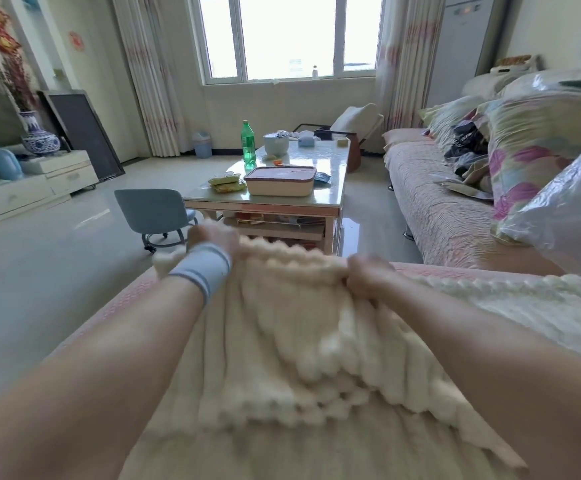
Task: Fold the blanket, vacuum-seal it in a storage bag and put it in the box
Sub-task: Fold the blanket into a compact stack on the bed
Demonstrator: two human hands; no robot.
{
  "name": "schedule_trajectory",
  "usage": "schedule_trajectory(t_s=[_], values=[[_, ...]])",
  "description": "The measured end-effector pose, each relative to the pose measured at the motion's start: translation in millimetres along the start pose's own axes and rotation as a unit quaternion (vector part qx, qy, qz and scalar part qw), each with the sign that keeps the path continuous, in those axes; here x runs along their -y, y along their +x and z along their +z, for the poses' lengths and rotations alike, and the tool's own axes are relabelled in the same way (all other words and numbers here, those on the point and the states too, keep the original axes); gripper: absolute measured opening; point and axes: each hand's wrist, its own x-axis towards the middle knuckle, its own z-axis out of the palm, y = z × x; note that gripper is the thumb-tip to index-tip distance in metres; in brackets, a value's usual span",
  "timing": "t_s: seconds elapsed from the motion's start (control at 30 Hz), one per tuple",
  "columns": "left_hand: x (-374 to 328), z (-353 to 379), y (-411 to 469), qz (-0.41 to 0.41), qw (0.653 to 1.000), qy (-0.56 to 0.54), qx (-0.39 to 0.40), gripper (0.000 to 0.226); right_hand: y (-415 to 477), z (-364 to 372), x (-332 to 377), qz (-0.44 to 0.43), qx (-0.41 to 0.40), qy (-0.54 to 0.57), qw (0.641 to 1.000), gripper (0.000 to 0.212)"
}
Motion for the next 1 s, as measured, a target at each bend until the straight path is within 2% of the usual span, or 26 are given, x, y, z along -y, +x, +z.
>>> schedule_trajectory(t_s=[0.03, 0.07, 0.1, 0.13, 0.17, 0.2, 0.23, 0.27, 0.3, 0.33, 0.4, 0.43, 0.5, 0.57, 0.6, 0.67, 0.73, 0.77, 0.83, 0.9, 0.97, 1.0], values=[[4.5, -10.6, 14.1, -0.043, 0.994, -0.076, -0.062, 0.033, 12.9, -10.4, 0.8, 0.029, -0.09, 0.044, 0.995, 0.024], [7.0, -19.9, 28.3, -0.09, 0.974, -0.181, -0.101, 0.033, 26.3, -21.6, 0.5, 0.049, -0.182, 0.091, 0.978, 0.028], [7.7, -26.2, 40.8, -0.132, 0.94, -0.291, -0.118, 0.032, 37.8, -31.1, -1.2, 0.062, -0.243, 0.133, 0.959, 0.032], [6.2, -31.4, 49.5, -0.157, 0.899, -0.392, -0.118, 0.04, 44.8, -38.4, -2.6, 0.07, -0.255, 0.156, 0.952, 0.04], [3.0, -34.1, 53.8, -0.155, 0.862, -0.474, -0.093, 0.056, 48.7, -40.9, -4.4, 0.068, -0.216, 0.149, 0.963, 0.054], [-2.5, -33.0, 54.0, -0.132, 0.835, -0.531, -0.056, 0.073, 49.5, -39.4, -6.1, 0.062, -0.144, 0.122, 0.98, 0.075], [-8.6, -26.3, 51.3, -0.098, 0.826, -0.555, -0.019, 0.084, 47.8, -32.4, -7.3, 0.056, -0.07, 0.098, 0.991, 0.097], [-14.2, -16.3, 44.6, -0.063, 0.832, -0.551, 0.007, 0.088, 43.1, -23.3, -7.8, 0.044, -0.01, 0.085, 0.995, 0.11], [-18.7, -2.1, 37.3, -0.032, 0.842, -0.537, 0.031, 0.087, 36.7, -12.2, -6.7, 0.023, 0.033, 0.074, 0.996, 0.113], [-22.9, 15.0, 29.3, -0.006, 0.857, -0.512, 0.061, 0.082, 29.9, 0.4, -4.8, -0.005, 0.068, 0.066, 0.996, 0.106], [-28.3, 52.2, 6.1, 0.019, 0.894, -0.425, 0.141, 0.07, 12.3, 26.9, 1.6, -0.049, 0.107, 0.065, 0.991, 0.079], [-28.4, 73.1, -5.6, 0.007, 0.906, -0.385, 0.178, 0.068, 1.6, 39.9, 6.4, -0.066, 0.102, 0.046, 0.992, 0.069], [-24.4, 105.7, -29.1, -0.065, 0.911, -0.338, 0.226, 0.071, -23.8, 62.0, 19.0, -0.117, 0.04, -0.045, 0.991, 0.066], [-19.0, 121.9, -50.1, -0.175, 0.894, -0.341, 0.23, 0.079, -45.6, 75.7, 35.7, -0.198, -0.038, -0.103, 0.974, 0.07], [-15.9, 124.4, -59.5, -0.206, 0.886, -0.347, 0.227, 0.085, -55.2, 79.3, 46.3, -0.227, -0.041, -0.109, 0.967, 0.074], [-13.0, 124.8, -69.5, -0.173, 0.89, -0.364, 0.215, 0.085, -69.6, 81.0, 67.1, -0.212, 0.016, -0.09, 0.973, 0.086], [-5.5, 122.9, -74.2, -0.099, 0.905, -0.368, 0.187, 0.07, -74.4, 77.1, 84.4, -0.15, 0.056, -0.064, 0.985, 0.087], [1.3, 121.9, -75.0, -0.089, 0.914, -0.359, 0.165, 0.066, -74.9, 73.2, 90.2, -0.134, 0.042, -0.062, 0.988, 0.081], [22.9, 117.4, -76.4, -0.124, 0.929, -0.317, 0.148, 0.058, -75.6, 61.2, 101.9, -0.152, -0.007, -0.057, 0.987, 0.057], [53.8, 126.1, -79.4, -0.177, 0.925, -0.284, 0.179, 0.042, -80.0, 48.7, 116.7, -0.184, -0.033, -0.019, 0.982, 0.032], [84.7, 144.8, -86.3, -0.205, 0.913, -0.273, 0.224, 0.052, -87.7, 44.3, 136.8, -0.225, -0.038, 0.003, 0.974, 0.027], [95.4, 149.0, -94.2, -0.182, 0.915, -0.268, 0.242, 0.056, -94.2, 45.7, 147.4, -0.25, -0.024, 0.005, 0.968, 0.029]])
